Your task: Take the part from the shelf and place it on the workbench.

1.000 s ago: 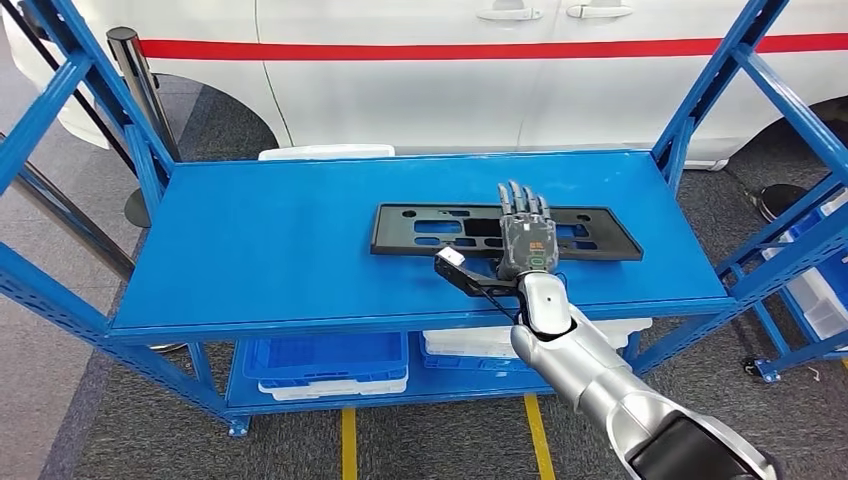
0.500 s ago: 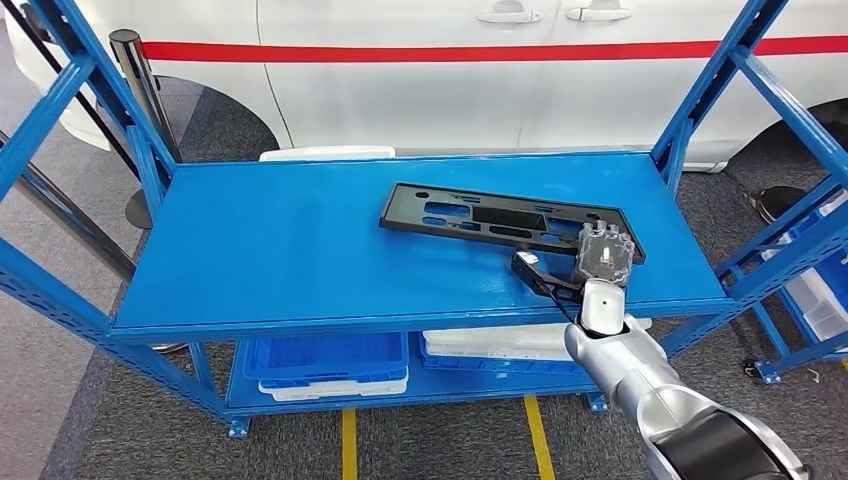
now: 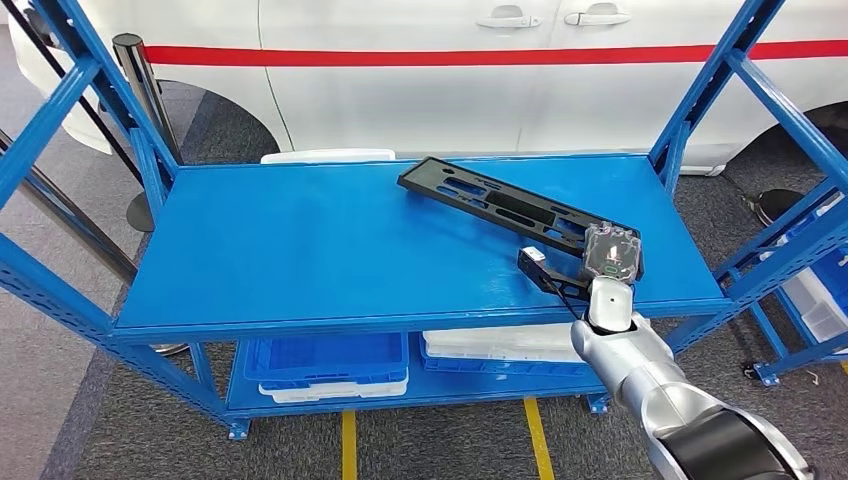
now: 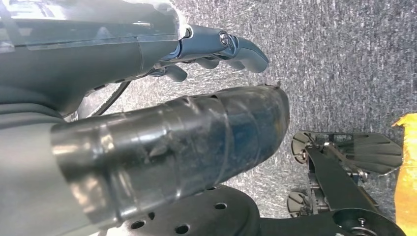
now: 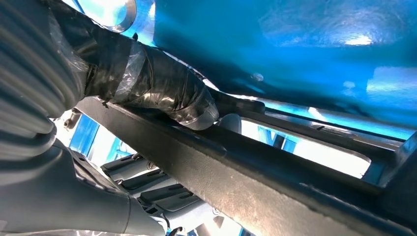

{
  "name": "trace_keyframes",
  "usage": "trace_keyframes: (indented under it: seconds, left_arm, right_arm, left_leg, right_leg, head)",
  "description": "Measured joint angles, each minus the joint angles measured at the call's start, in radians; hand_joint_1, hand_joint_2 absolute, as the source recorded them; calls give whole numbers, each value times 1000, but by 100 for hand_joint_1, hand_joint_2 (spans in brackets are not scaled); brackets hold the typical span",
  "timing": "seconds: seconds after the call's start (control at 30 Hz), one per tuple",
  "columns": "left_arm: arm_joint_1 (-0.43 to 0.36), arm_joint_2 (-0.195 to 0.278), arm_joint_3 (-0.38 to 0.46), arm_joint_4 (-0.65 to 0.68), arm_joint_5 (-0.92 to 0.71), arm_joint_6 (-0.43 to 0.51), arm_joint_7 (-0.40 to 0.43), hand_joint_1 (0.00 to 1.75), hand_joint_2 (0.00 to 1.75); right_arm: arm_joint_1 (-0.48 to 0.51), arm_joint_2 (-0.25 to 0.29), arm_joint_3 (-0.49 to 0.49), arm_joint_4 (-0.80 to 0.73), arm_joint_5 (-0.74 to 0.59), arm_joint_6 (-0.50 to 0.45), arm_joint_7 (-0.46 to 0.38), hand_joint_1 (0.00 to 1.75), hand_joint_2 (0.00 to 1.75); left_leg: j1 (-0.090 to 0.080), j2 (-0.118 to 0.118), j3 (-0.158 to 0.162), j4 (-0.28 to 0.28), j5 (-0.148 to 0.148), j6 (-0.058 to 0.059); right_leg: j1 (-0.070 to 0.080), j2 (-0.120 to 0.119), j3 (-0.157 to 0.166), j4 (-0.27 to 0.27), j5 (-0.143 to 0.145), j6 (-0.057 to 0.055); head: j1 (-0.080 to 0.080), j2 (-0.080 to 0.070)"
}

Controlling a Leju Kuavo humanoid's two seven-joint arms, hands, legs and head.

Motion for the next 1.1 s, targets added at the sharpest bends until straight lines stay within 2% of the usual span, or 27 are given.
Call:
trace_keyframes:
  seconds: [0.03, 0.17, 0.3, 0.4, 0.47, 0.53, 0.63, 0.77, 0.93, 1.03, 1.1]
  left_arm:
    - [0, 0, 0, 0, 0, 0, -1, 0, 0]
    - [-1, -1, 10, 0, 13, -19, -6, 0, 175]
    - [-1, -3, 32, 0, 27, -22, -20, 0, 175]
    - [-2, -6, 47, 0, 38, -9, -34, 0, 175]
    - [-2, -7, 65, 0, 54, -8, -45, 0, 175]
    - [-2, -8, 82, 0, 66, -4, -49, 0, 175]
    - [-2, -10, 104, 0, 68, 10, -43, 0, 175]
    - [1, -10, 124, 0, 61, 14, -40, 0, 175]
    - [0, -10, 135, 0, 60, 15, -39, 0, 175]
    - [0, -10, 140, 0, 60, 15, -38, 0, 175]
    - [-1, -11, 142, 0, 60, 15, -38, 0, 175]
  right_arm:
    - [0, 2, -6, -1, 4, 0, -5, 175, 175]
    - [3, 12, -36, -7, 16, -6, -32, 175, 175]
    - [19, 26, -69, -26, 29, -32, -76, 175, 175]
    - [43, 42, -90, -65, 12, -61, -140, 175, 175]
    - [81, 57, -102, -143, -36, -64, -208, 175, 175]
    - [128, 70, -108, -273, -93, -14, -256, 175, 175]
    - [201, 84, -107, -512, -154, 70, -271, 175, 175]
    - [265, 90, -96, -760, -187, 70, -287, 175, 175]
    - [301, 91, -88, -904, -190, 65, -290, 175, 175]
    - [313, 90, -85, -948, -190, 65, -291, 175, 175]
    - [317, 90, -84, -970, -190, 65, -292, 175, 175]
  left_leg:
    - [0, 0, 0, 0, 0, 0]
    - [0, 0, 1, 0, 0, 0]
    - [0, 0, 1, 0, 0, 0]
    - [0, 2, 1, 0, 0, -1]
    - [0, 3, 1, 0, -1, -1]
    - [0, 4, 0, 0, -1, -2]
    - [-2, 2, -2, 0, -1, -2]
    - [-3, -4, -7, 0, -1, -2]
    - [-10, -4, -8, 1, -5, 4]
    - [-15, -4, -8, 2, -7, 11]
    - [-11, -3, -3, -8, -4, 18]
  right_leg:
    - [0, 0, 0, 0, 0, 0]
    - [0, 0, 1, 0, 0, 0]
    - [0, 1, 1, 0, 0, 0]
    - [1, 3, 1, 0, 0, 0]
    - [2, 4, 1, 0, 0, 0]
    - [2, 6, 0, 1, 0, 0]
    - [1, 2, -3, 1, 0, 0]
    - [0, -4, -6, 1, -1, 1]
    - [-7, -3, -6, 0, -2, 4]
    - [-12, -3, -5, -4, -2, 12]
    - [-13, -2, -2, -4, -6, 18]
  head:
    - [0, 0]
    - [0, 0]
    - [0, 0]
    - [0, 0]
    - [0, 0]
    - [0, 0]
    - [0, 0]
    - [0, 0]
    - [0, 0]
    - [0, 0]
    - [0, 0]
